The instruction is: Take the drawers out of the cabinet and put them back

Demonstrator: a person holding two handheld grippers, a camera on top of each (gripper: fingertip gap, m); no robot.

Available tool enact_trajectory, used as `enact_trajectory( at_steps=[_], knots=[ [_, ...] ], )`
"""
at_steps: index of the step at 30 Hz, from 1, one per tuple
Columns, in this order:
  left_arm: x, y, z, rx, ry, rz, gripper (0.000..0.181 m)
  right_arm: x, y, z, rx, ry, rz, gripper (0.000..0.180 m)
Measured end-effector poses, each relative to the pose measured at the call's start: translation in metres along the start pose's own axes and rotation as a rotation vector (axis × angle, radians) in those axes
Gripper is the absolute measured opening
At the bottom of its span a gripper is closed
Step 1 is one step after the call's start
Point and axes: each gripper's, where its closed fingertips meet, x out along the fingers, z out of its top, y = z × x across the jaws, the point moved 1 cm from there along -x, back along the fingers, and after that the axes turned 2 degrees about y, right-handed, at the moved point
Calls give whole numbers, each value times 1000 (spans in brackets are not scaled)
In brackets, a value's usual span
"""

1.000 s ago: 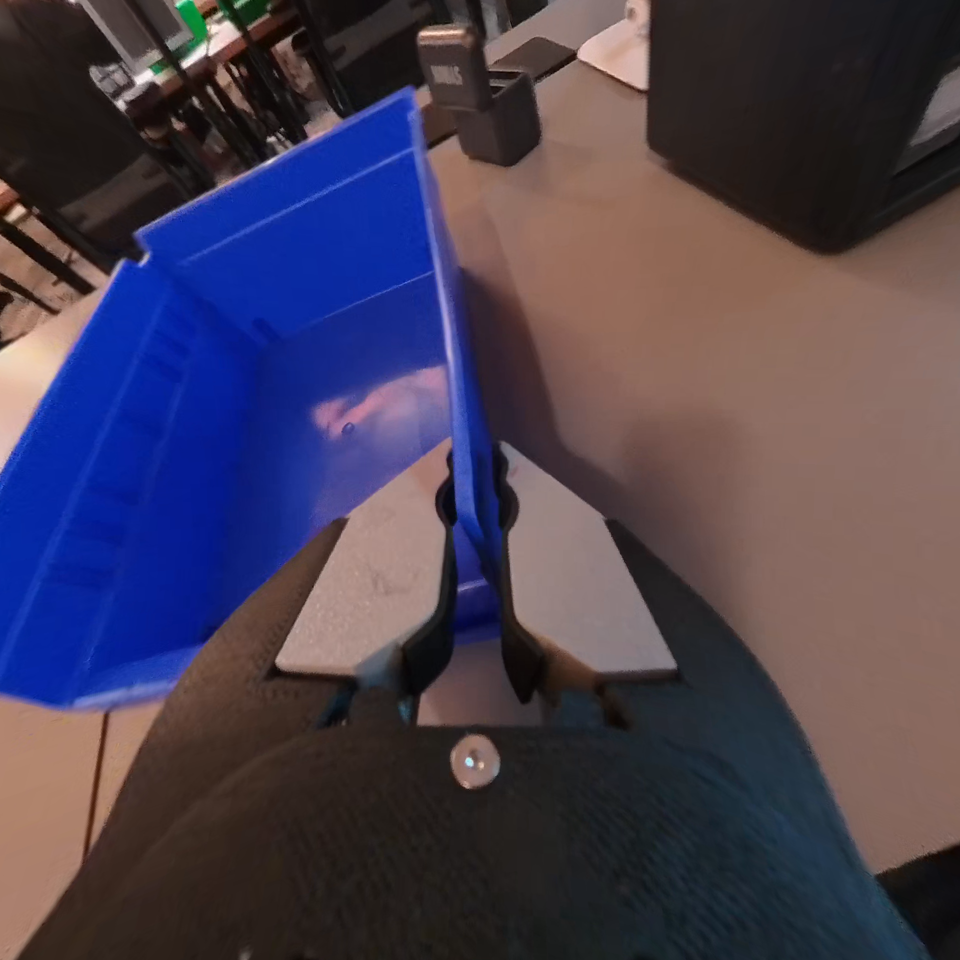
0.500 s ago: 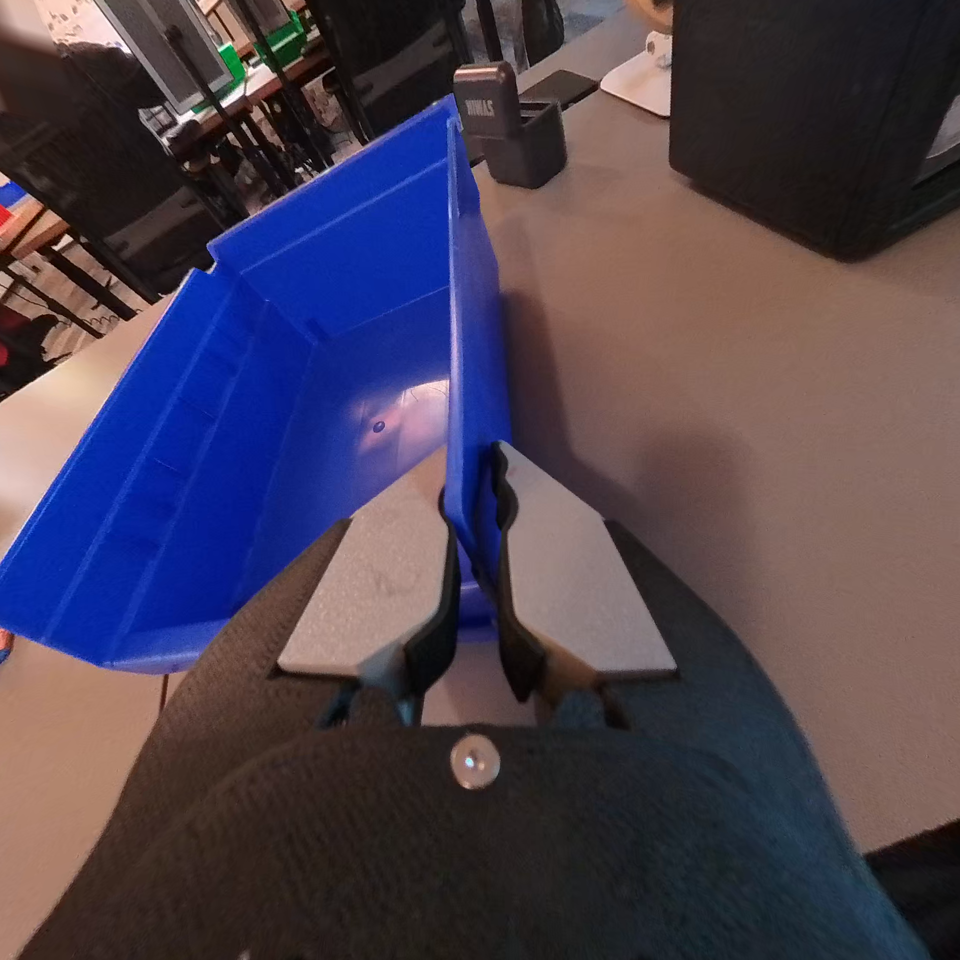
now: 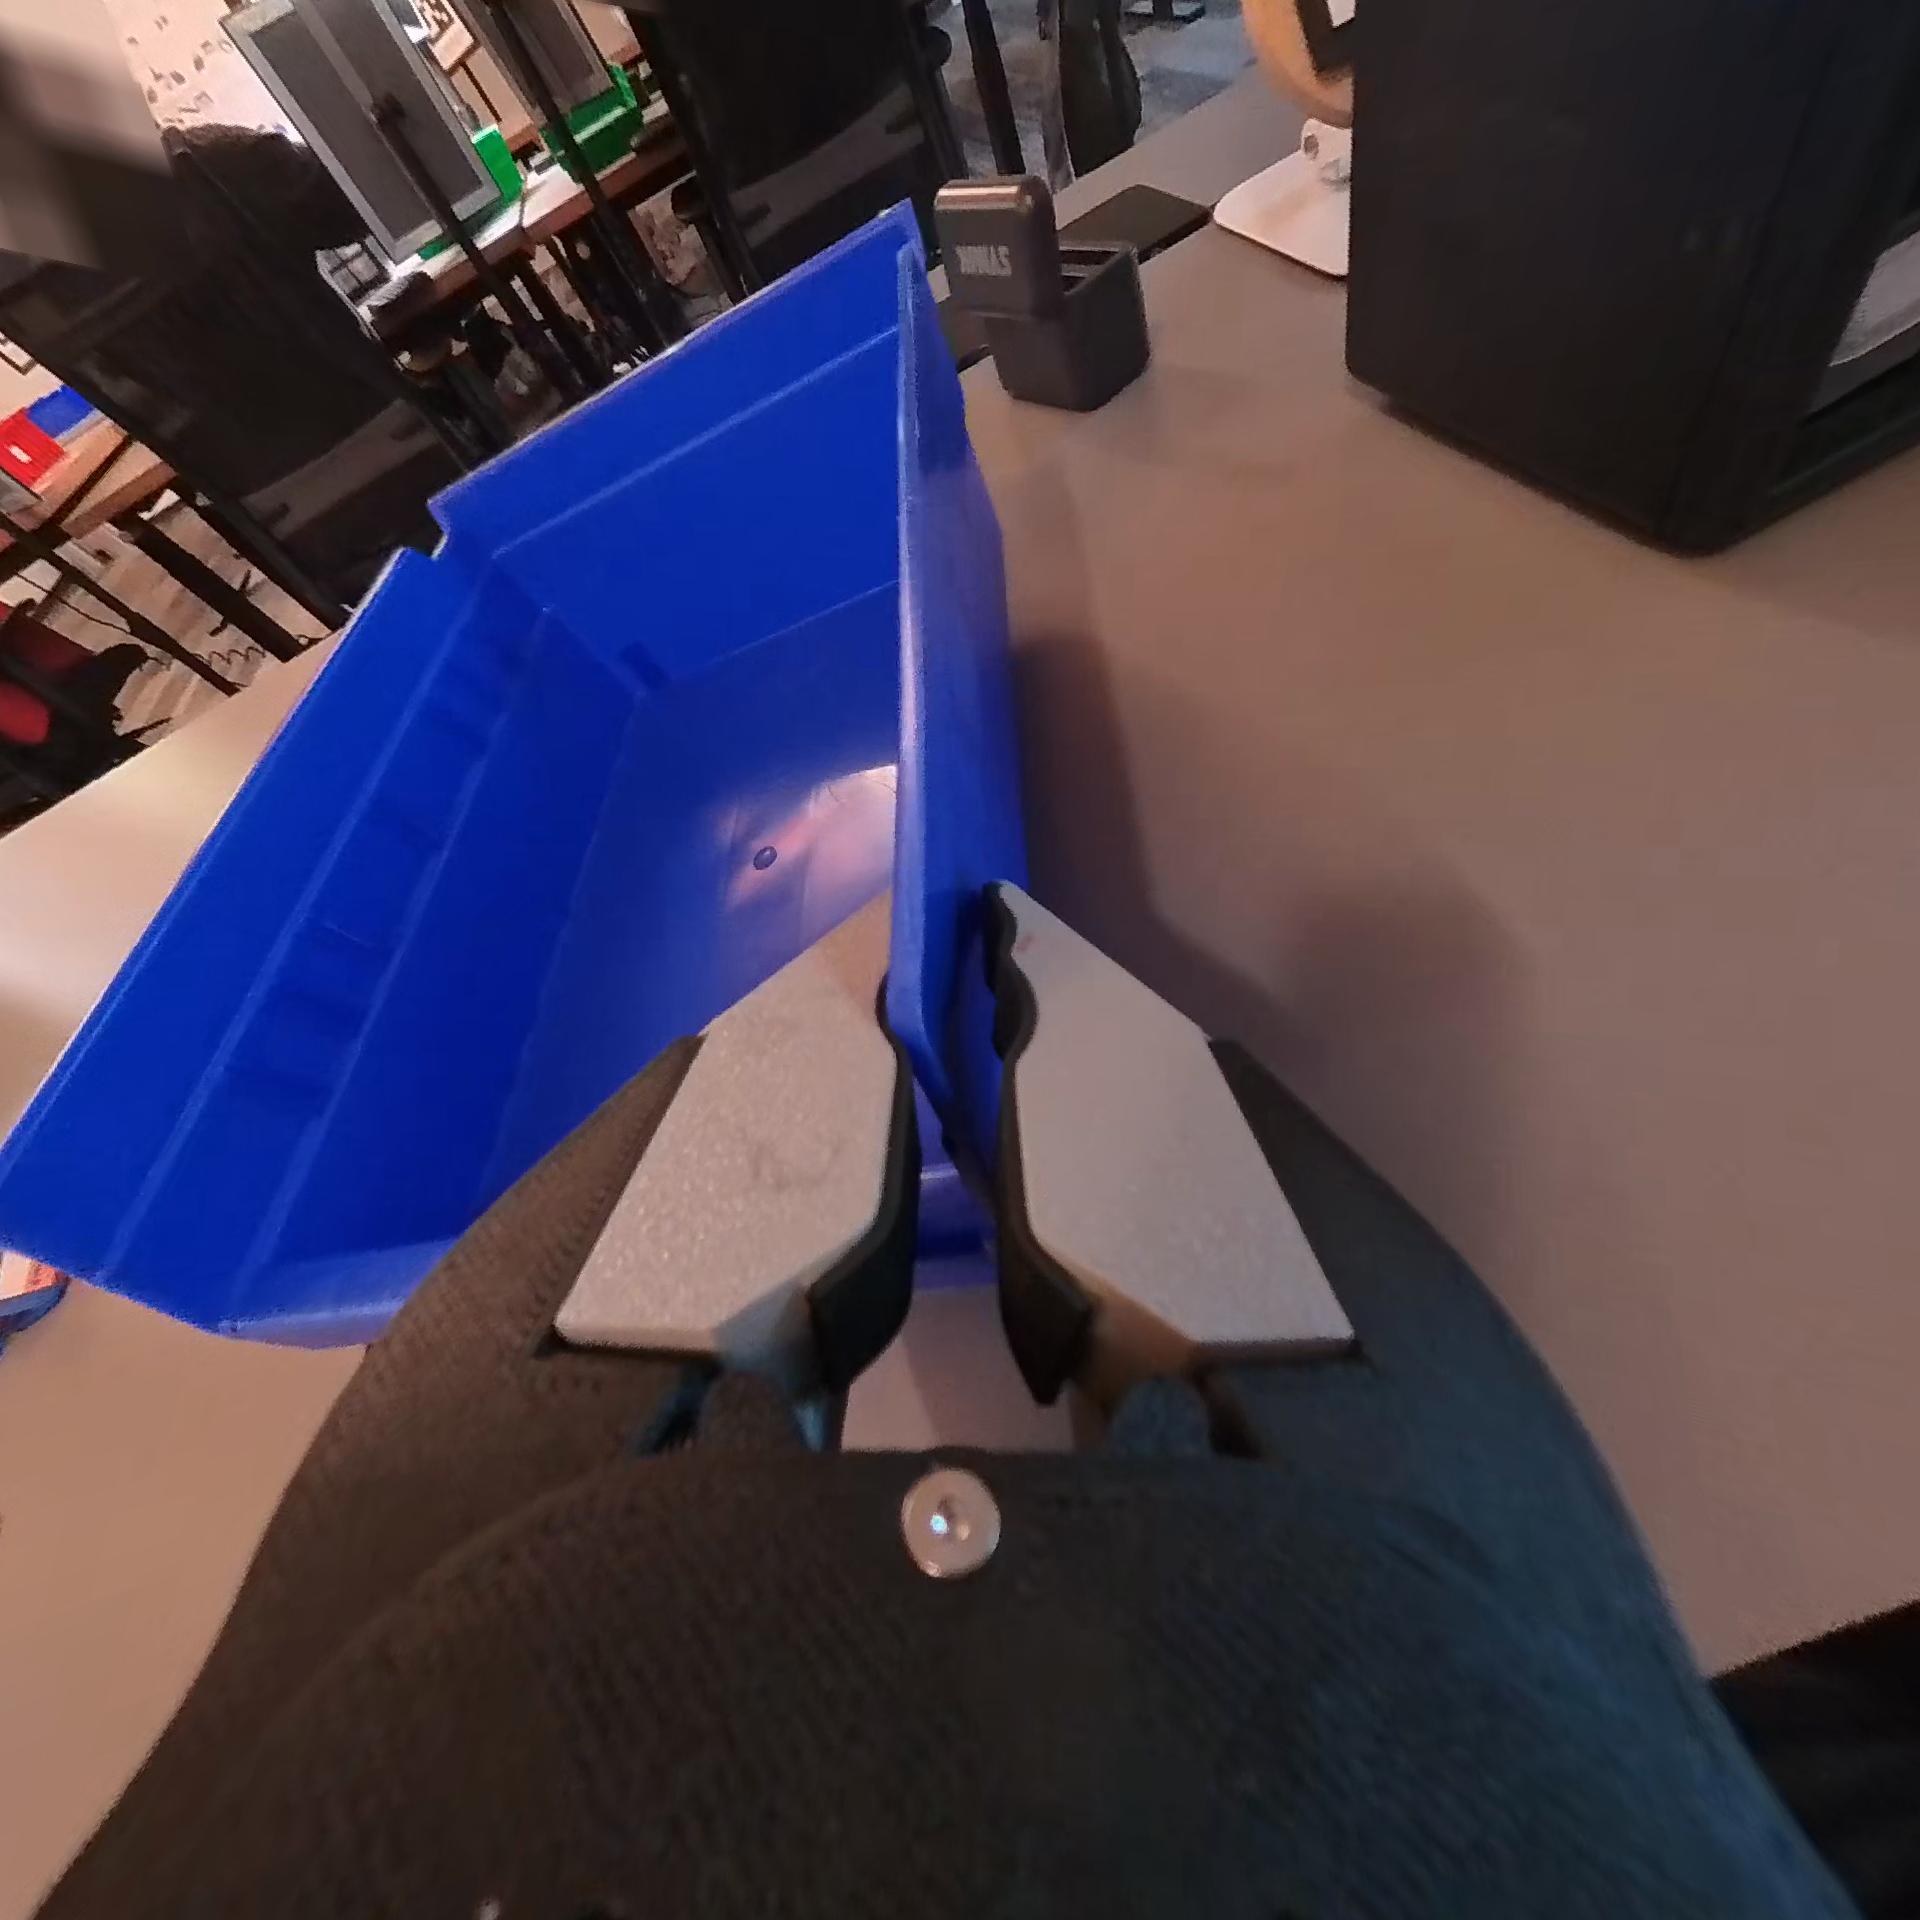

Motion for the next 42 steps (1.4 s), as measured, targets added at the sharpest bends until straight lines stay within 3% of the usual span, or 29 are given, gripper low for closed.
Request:
enact_trajectory(
  at_steps=[1,15,28,37,42],
  knots=[
    [0,0,0,-1,0,2,6,-6,1,1,-3,-12,1,1],
    [-23,14,13,2,-56,59,6,-89,24,8,-71,-93,137,1],
    [-35,24,15,-29,-87,73,6,-121,34,7,-82,-99,209,1],
    [-85,69,26,-79,-167,211,6,-195,117,49,-257,-303,469,1],
    [-126,80,43,-90,-267,262,6,-208,191,82,-366,-406,687,1]
  ],
)
